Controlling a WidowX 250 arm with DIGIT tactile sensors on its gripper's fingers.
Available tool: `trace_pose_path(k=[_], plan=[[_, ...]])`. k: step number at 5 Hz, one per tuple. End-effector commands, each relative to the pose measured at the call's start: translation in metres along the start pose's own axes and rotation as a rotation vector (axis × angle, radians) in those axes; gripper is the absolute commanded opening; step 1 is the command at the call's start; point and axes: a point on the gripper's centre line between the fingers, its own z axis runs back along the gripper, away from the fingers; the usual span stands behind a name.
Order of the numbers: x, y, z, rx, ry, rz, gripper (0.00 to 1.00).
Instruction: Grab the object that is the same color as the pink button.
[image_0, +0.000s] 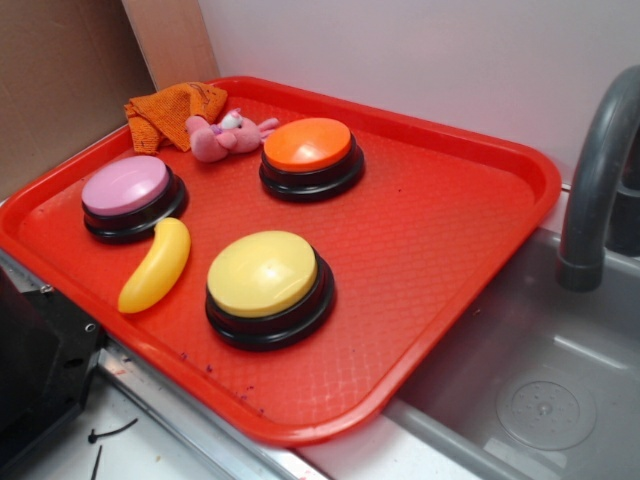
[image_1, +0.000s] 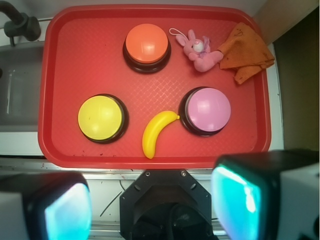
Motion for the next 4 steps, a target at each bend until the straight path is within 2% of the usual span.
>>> trace_pose_path(k=[1,2,3,4], plan=[[0.000,0.000,0.000,0.000,0.000,0.000,1.00],[0.014,0.015,-0.016,0.009,-0.016,-0.098,1.00],[0.035,0.027,-0.040,0.064,-0.029,-0.204,1.00],[0.062,0.050,-0.068,0.099,-0.022,-0.314,1.00]])
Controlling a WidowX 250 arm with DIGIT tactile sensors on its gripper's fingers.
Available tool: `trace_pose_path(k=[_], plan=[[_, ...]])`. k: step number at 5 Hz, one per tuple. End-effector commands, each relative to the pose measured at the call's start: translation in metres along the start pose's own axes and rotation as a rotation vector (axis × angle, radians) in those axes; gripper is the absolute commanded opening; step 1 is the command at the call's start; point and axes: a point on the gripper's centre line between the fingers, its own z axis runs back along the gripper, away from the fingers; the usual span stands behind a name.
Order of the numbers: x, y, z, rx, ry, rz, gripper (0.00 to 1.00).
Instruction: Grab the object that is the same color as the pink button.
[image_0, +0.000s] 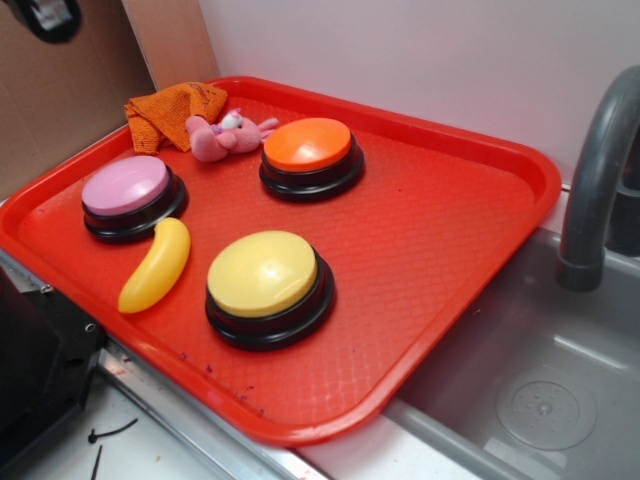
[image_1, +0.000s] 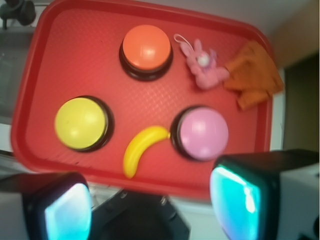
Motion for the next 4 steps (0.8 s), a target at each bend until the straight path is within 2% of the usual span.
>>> trace_pose_path(k=[1,2,4], plan=[[0.040,0.052,-0.044,0.069,-0.009,-0.158,1.00],[0.066,0.075,-0.083,0.083,-0.062,-0.287,1.00],[0.090,0.094,-0.123,0.079,-0.125,-0.425,1.00]])
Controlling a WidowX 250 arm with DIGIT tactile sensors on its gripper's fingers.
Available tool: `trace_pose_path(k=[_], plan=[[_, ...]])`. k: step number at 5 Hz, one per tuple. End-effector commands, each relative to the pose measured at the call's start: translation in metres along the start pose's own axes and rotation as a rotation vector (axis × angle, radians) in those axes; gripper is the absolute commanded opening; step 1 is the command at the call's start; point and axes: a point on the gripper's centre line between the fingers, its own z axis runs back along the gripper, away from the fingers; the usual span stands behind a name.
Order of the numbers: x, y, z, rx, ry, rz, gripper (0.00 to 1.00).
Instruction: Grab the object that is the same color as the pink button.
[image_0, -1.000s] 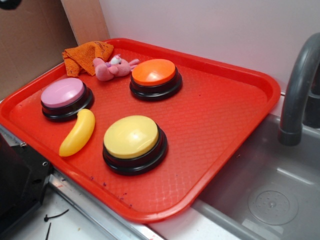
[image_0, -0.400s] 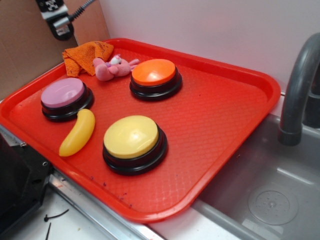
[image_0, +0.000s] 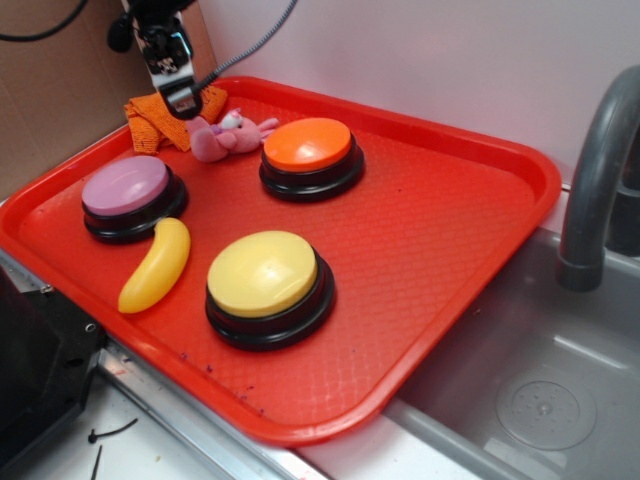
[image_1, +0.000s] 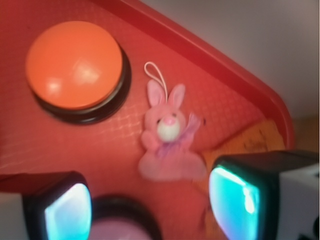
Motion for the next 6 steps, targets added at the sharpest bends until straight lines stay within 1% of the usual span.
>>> trace_pose_path(k=[1,2,3,4,5,6], plan=[[0.016,0.021,-0.030,-0.007,-0.096,-0.153,1.00],[0.016,0.022,-0.051,-0.038,-0.042,-0.156,1.00],[0.018,0.023,-0.061,-0.112,-0.092,-0.194,1.00],[0.019,0.022,-0.065,-0.112,-0.044,-0.161,1.00],[0.017,0.019,-0.064,-0.130,-0.063,-0.158,0.00],[0.015,0.018,-0.056,-0.131,-0.060,-0.138,0.00]])
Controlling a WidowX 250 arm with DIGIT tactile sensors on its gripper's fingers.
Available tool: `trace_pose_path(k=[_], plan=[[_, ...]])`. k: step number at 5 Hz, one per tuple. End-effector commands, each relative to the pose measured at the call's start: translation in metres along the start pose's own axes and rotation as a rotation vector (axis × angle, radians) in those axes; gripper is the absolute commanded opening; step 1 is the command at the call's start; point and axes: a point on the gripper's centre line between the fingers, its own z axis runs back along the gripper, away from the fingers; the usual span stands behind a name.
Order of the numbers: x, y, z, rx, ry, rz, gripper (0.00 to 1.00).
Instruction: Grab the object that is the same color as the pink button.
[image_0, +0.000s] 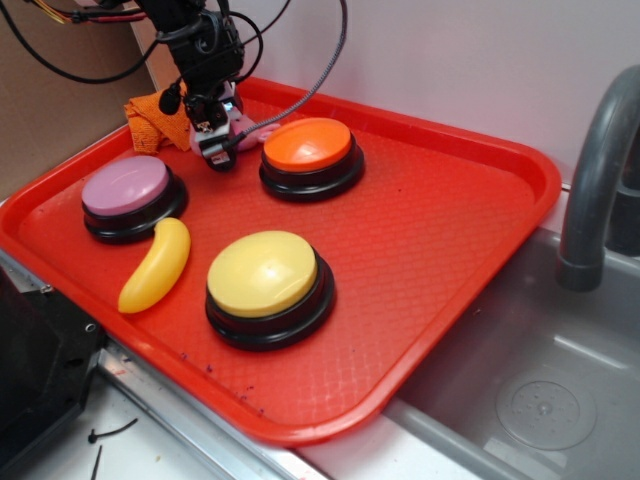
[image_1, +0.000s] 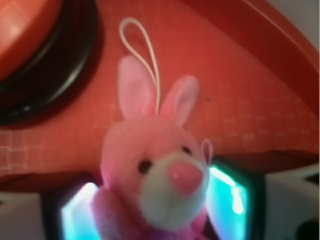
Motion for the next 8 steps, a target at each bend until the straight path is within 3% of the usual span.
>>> trace_pose_path(k=[1,2,3,4,5,6,8], plan=[[0.015,-0.009,0.036,0.130,0.144,0.115,0.00],[0.028,-0.022,0.054,0.154,0.223,0.296,0.00],[0.039,-0.043,0.078,0.069,0.236,0.494,0.00],[0.054,-0.072,0.104,-0.026,0.180,0.541,0.00],[0.063,-0.093,0.125,-0.039,0.162,0.552,0.00],[0.069,-0.110,0.140,-0.003,0.153,0.570,0.00],[0.073,-0.124,0.137,0.028,0.164,0.622,0.00]])
